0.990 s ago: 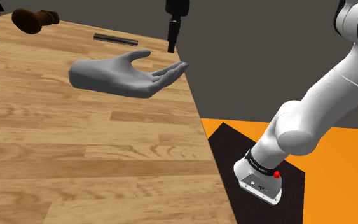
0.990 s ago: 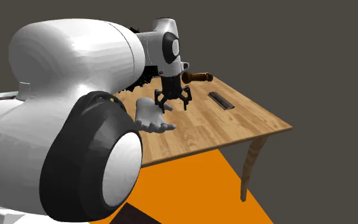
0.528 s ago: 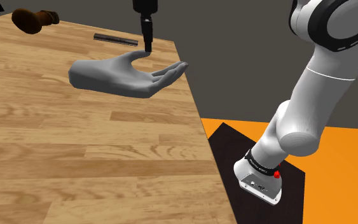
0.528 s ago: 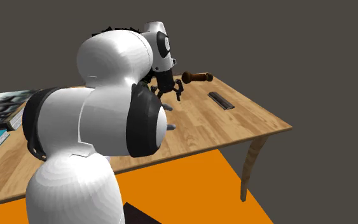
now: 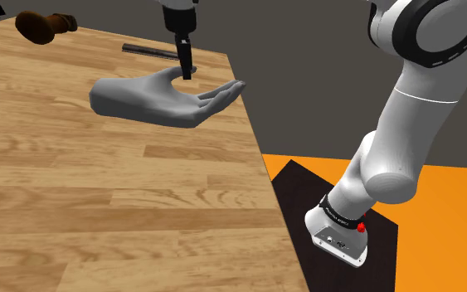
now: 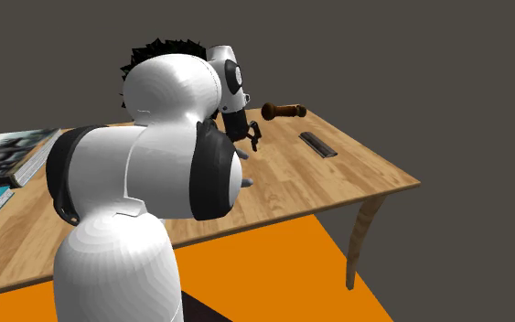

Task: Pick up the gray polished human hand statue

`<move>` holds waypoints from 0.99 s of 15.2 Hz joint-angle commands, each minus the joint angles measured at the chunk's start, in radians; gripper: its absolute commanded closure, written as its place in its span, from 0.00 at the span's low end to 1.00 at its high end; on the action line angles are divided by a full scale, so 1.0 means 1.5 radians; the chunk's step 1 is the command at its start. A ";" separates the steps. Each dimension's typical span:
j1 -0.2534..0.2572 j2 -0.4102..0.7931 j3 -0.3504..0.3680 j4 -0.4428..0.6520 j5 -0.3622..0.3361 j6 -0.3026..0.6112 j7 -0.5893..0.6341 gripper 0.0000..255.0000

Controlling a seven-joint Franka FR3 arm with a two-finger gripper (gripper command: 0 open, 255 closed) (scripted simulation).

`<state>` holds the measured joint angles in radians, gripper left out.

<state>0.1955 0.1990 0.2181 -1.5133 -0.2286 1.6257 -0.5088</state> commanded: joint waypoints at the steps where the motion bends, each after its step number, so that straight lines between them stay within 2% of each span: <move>1: -0.001 -0.001 0.000 -0.013 0.000 0.013 0.001 0.00; 2: -0.001 0.000 0.000 -0.013 0.000 0.013 0.001 0.00; 3: -0.001 -0.001 0.000 -0.014 0.000 0.013 0.002 1.00; 12: -0.001 0.000 -0.001 -0.013 0.000 0.013 0.001 1.00; 15: 0.001 0.002 0.000 0.018 0.000 -0.015 -0.003 1.00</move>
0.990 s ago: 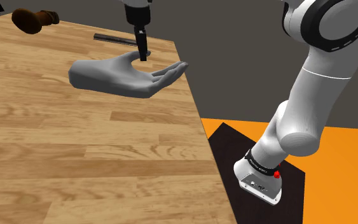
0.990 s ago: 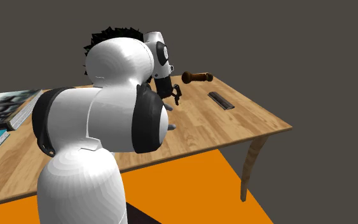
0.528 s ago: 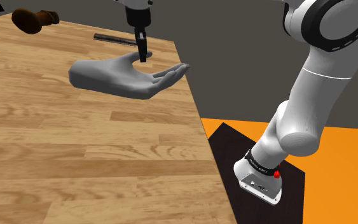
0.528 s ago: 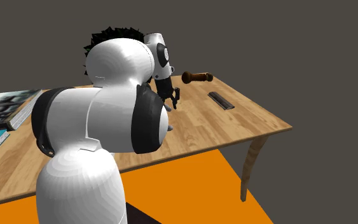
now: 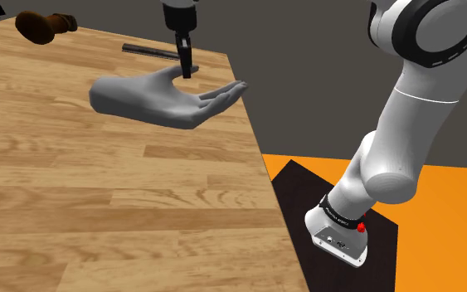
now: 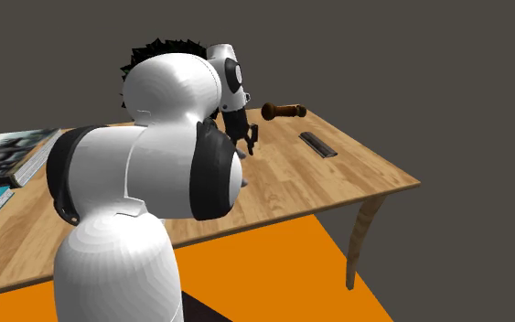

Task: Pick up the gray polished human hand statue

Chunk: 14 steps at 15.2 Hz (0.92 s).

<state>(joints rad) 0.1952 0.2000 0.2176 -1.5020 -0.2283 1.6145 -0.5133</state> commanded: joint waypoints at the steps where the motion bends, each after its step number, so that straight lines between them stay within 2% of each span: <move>1: 0.002 0.003 0.000 0.021 -0.001 -0.017 -0.001 1.00; 12: 0.012 0.032 0.002 0.161 -0.008 -0.127 -0.017 1.00; 14: 0.012 0.033 0.002 0.163 -0.008 -0.129 -0.017 1.00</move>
